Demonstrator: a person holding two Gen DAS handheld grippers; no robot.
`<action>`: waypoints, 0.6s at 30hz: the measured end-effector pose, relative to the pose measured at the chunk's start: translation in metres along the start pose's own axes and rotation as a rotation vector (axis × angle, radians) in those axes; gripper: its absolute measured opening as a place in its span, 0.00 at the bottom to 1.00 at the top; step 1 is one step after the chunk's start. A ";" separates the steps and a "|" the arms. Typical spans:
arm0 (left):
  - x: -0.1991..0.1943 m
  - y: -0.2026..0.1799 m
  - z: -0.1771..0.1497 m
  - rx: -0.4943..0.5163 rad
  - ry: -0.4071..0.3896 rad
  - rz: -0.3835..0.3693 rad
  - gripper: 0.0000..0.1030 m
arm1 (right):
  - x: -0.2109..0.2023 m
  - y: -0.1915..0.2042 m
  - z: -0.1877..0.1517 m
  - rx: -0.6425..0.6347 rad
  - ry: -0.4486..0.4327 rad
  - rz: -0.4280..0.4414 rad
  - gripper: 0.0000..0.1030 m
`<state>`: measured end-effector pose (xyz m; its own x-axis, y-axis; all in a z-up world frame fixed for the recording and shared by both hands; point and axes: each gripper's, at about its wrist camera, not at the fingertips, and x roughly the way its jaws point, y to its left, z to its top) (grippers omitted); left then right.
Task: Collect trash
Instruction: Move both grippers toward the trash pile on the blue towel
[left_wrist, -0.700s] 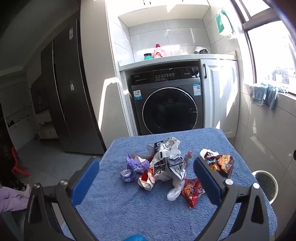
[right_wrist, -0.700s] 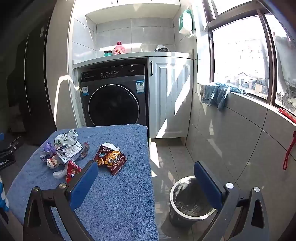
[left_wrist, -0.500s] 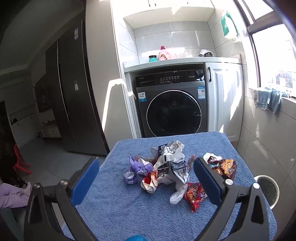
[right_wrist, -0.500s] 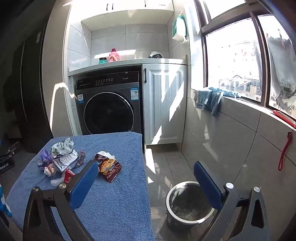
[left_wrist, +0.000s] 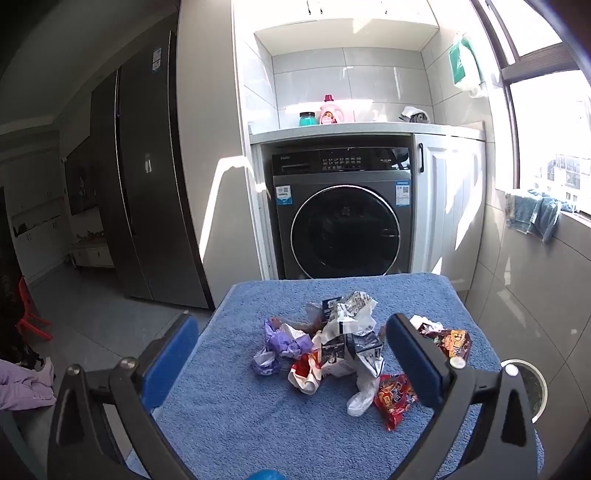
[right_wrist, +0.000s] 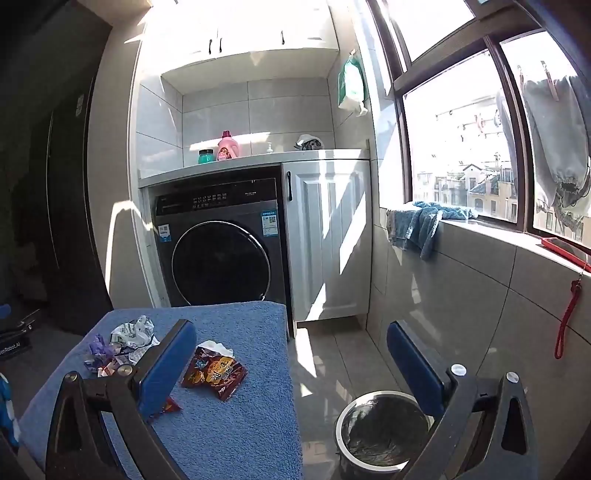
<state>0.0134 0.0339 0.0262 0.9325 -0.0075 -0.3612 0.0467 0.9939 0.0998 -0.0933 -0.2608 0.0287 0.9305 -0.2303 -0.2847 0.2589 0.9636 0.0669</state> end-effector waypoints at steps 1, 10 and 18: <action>0.000 0.002 0.001 -0.007 0.000 0.005 1.00 | 0.001 0.000 0.001 -0.001 -0.006 0.001 1.00; 0.010 0.014 -0.002 -0.012 -0.003 -0.007 0.99 | 0.012 0.007 0.007 -0.039 -0.003 0.026 1.00; 0.024 0.022 -0.007 -0.002 0.011 -0.035 0.99 | 0.029 0.021 0.009 -0.074 0.034 0.039 1.00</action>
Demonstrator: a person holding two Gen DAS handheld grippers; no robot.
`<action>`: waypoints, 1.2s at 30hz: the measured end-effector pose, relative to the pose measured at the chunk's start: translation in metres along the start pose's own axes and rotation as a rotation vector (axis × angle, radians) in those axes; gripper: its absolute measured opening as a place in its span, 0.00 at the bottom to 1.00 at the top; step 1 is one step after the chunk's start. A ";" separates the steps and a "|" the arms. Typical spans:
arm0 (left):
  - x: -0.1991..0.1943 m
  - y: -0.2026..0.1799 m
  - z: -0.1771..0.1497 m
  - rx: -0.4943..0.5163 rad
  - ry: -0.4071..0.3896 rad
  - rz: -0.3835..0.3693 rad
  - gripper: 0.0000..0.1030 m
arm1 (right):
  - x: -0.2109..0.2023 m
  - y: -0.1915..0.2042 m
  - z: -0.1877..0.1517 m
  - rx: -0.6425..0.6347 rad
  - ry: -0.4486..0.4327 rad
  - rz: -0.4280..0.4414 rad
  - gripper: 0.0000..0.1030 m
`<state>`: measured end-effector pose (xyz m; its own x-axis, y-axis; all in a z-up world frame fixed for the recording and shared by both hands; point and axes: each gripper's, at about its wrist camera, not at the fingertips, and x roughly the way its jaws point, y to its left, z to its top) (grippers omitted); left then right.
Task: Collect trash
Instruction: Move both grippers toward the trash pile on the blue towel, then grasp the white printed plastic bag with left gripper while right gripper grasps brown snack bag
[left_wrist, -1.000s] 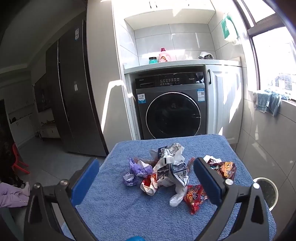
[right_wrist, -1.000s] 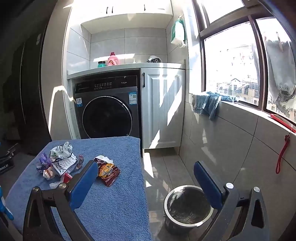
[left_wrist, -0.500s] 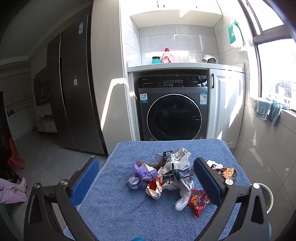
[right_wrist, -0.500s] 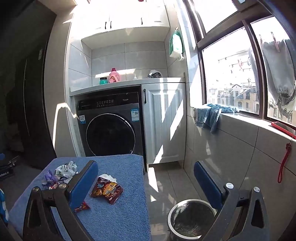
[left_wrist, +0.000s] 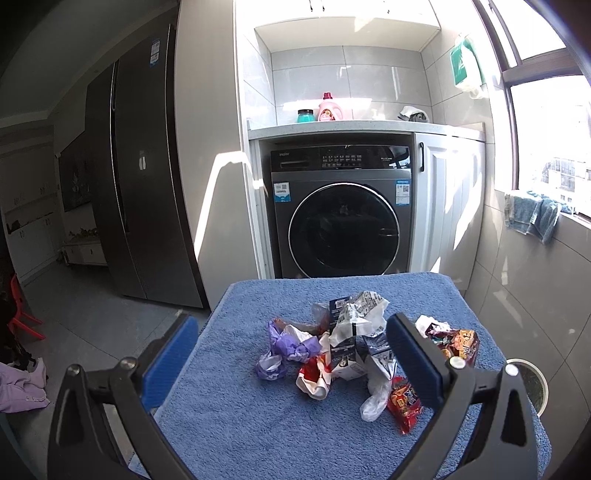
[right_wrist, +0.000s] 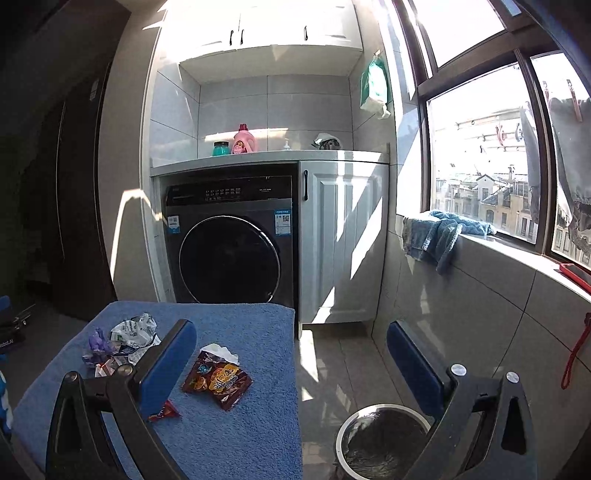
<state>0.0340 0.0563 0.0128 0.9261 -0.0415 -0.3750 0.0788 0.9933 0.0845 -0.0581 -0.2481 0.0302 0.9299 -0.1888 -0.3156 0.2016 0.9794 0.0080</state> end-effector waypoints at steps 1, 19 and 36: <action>0.003 0.000 -0.001 0.001 0.005 -0.001 0.99 | 0.003 0.002 0.001 -0.004 0.006 0.004 1.00; 0.038 0.033 -0.030 -0.076 0.168 -0.040 0.99 | 0.034 0.013 -0.011 -0.041 0.096 0.031 1.00; 0.115 -0.002 -0.025 -0.106 0.373 -0.315 0.72 | 0.090 0.027 -0.031 -0.058 0.224 0.164 0.89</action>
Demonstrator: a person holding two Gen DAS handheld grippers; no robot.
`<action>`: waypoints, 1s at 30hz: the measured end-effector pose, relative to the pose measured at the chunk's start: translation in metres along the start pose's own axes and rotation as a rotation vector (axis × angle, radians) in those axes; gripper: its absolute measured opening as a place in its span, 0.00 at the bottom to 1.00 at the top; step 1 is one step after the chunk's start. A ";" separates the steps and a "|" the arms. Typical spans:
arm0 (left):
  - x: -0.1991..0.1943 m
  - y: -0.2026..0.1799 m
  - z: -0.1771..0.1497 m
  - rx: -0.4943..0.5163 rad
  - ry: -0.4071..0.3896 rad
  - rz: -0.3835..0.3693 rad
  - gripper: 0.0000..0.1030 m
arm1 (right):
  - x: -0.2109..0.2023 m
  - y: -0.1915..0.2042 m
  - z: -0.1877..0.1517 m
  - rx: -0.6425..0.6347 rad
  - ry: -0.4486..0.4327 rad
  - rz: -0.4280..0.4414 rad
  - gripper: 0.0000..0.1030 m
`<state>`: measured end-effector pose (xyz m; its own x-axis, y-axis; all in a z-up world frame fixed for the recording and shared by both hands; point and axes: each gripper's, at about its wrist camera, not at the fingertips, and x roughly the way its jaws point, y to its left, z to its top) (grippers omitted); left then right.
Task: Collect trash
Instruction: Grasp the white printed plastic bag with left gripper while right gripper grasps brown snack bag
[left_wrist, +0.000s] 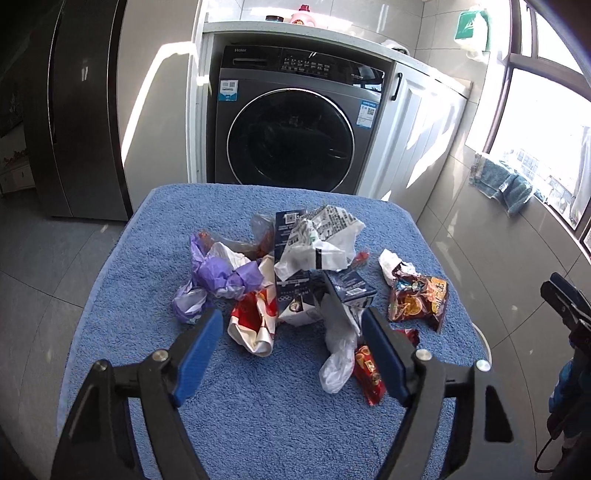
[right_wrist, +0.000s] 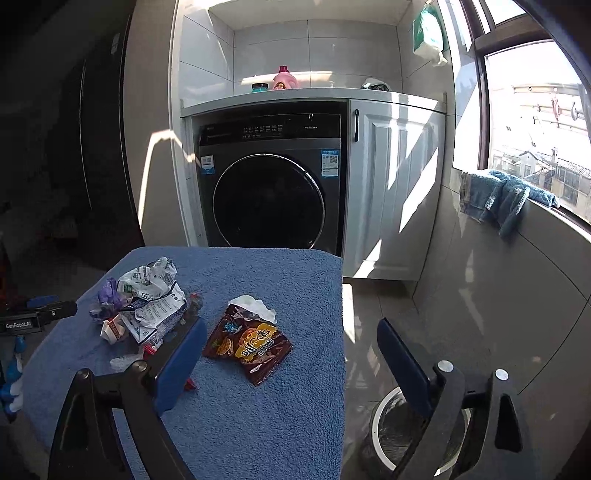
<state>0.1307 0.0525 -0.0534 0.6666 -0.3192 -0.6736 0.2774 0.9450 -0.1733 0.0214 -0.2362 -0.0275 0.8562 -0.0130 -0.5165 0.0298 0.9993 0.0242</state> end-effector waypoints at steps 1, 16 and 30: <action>0.009 -0.002 0.007 -0.004 0.006 -0.013 0.71 | 0.006 -0.001 0.000 -0.002 0.007 0.008 0.88; 0.114 -0.008 0.058 -0.044 0.175 -0.060 0.29 | 0.109 -0.003 -0.003 -0.019 0.158 0.164 0.79; 0.084 -0.003 0.060 -0.123 0.084 -0.146 0.20 | 0.163 0.001 -0.028 -0.025 0.323 0.232 0.28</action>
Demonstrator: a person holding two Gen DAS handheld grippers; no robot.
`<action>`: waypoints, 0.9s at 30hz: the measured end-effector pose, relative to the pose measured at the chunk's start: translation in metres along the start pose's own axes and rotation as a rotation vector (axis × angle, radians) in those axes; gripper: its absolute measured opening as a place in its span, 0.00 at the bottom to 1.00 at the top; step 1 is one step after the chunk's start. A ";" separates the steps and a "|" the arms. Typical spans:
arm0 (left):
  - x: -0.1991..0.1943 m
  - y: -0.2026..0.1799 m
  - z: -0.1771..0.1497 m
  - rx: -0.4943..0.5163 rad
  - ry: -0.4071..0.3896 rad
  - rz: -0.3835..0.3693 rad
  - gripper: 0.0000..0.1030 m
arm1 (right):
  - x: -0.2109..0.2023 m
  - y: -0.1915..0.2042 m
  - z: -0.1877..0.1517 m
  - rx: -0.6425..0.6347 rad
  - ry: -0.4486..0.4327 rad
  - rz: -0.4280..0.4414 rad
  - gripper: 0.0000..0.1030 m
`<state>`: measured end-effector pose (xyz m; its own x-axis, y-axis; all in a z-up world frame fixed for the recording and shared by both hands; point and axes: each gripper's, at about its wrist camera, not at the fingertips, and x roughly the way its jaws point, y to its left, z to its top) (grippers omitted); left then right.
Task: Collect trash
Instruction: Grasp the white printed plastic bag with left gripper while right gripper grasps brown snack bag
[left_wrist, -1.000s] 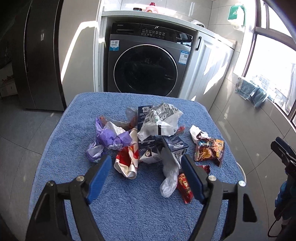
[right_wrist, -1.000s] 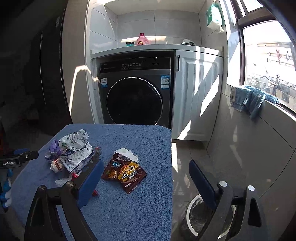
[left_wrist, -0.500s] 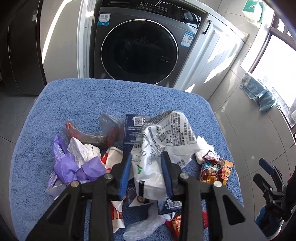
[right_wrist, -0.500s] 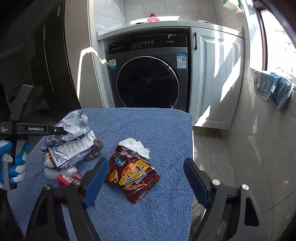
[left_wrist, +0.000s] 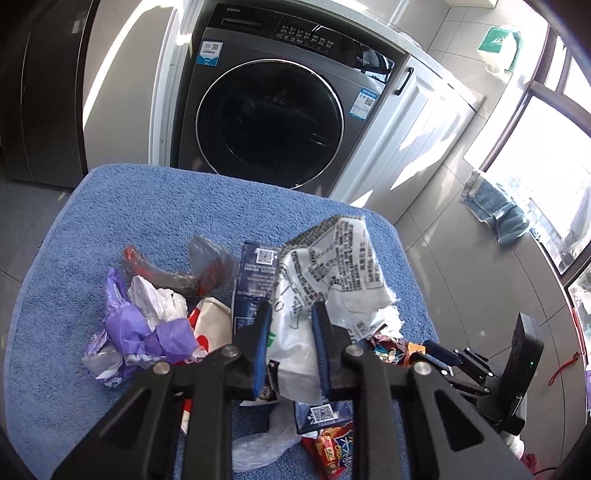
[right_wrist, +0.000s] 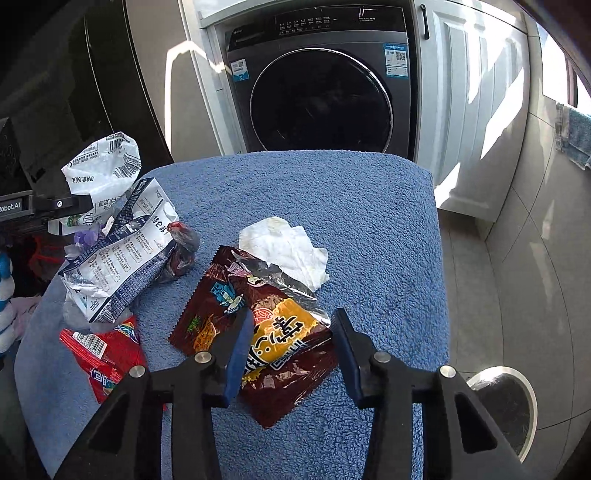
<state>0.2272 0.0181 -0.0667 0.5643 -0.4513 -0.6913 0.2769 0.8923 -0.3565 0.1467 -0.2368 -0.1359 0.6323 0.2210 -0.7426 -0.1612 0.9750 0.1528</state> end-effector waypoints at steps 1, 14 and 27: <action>-0.005 -0.001 0.001 -0.002 -0.010 -0.003 0.20 | 0.001 0.000 -0.003 0.003 0.007 0.013 0.16; -0.067 -0.019 -0.011 0.030 -0.101 0.015 0.20 | -0.029 0.006 -0.025 0.025 -0.022 0.072 0.06; -0.073 -0.012 -0.027 0.015 -0.095 0.005 0.20 | 0.012 0.028 -0.002 0.031 0.016 0.031 0.54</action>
<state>0.1620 0.0400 -0.0290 0.6368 -0.4442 -0.6302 0.2848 0.8951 -0.3431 0.1479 -0.2069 -0.1419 0.6153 0.2508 -0.7473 -0.1567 0.9680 0.1959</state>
